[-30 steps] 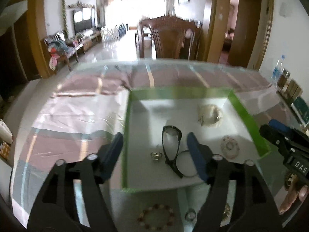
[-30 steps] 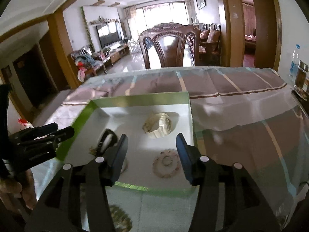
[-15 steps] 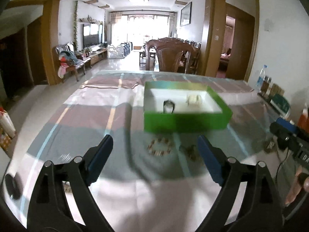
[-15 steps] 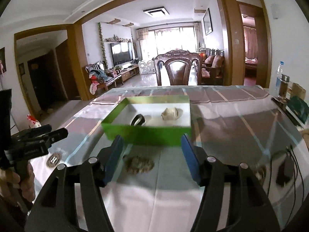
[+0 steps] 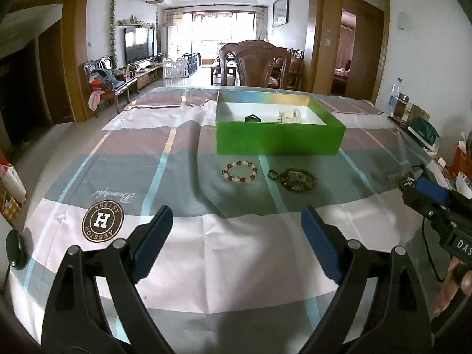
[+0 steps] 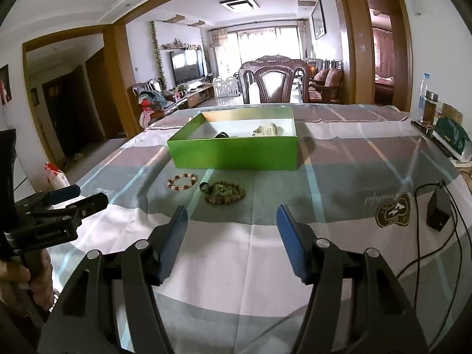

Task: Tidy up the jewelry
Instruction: 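Withdraw both open tools from the box toward the remaining jewelry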

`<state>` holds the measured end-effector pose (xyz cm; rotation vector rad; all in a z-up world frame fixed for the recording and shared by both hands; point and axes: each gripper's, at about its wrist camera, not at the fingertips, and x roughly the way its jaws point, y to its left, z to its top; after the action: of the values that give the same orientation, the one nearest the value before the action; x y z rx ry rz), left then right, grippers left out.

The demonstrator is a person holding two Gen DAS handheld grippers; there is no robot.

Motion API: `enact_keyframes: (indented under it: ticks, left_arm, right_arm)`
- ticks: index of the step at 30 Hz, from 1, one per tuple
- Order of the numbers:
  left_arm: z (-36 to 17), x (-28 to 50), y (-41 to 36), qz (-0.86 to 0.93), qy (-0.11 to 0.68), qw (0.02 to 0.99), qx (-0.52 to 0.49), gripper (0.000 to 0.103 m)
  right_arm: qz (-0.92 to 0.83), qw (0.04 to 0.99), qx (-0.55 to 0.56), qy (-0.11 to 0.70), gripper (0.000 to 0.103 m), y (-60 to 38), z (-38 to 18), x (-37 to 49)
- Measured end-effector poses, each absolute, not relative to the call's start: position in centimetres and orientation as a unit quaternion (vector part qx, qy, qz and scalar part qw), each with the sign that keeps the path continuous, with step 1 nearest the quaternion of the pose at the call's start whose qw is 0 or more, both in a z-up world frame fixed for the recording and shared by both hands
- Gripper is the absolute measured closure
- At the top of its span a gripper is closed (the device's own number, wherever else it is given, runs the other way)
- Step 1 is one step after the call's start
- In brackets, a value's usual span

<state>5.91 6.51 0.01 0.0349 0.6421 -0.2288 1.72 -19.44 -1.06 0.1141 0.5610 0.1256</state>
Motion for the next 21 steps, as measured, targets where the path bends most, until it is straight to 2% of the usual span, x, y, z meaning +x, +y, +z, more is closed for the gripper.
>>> enact_keyframes:
  ticks: [17,21]
  left_arm:
    - [-0.5,7.9,5.7,-0.117,0.324,0.938,0.029,0.015]
    - [-1.1,9.4,5.6,-0.12,0.334,0.934,0.033,0.023]
  right_arm:
    - [0.065,0.954,0.049,0.287,0.041,-19.1,-1.7,3.6]
    - [0.066,0.952,0.05,0.296,0.041,-19.3,-2.2,4.4]
